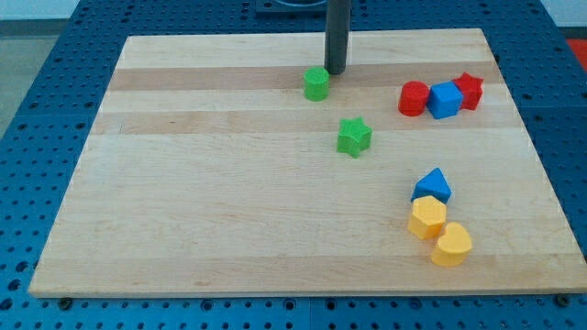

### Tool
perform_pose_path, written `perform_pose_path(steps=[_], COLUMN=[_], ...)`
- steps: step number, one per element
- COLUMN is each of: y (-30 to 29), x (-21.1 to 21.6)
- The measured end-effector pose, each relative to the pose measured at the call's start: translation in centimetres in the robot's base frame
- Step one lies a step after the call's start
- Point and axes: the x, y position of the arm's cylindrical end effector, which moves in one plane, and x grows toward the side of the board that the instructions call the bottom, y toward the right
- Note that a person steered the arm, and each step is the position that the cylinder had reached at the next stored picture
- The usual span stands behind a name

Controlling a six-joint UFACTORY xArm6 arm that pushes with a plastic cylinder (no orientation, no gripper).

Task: Slide green circle to the top center

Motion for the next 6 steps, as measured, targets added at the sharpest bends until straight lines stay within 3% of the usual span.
perform_pose_path(steps=[1,2,3,5,6], y=[0.1,3.3,3.0,-2.8,-2.9], x=[1.8,6.4,9.6,8.4,2.6])
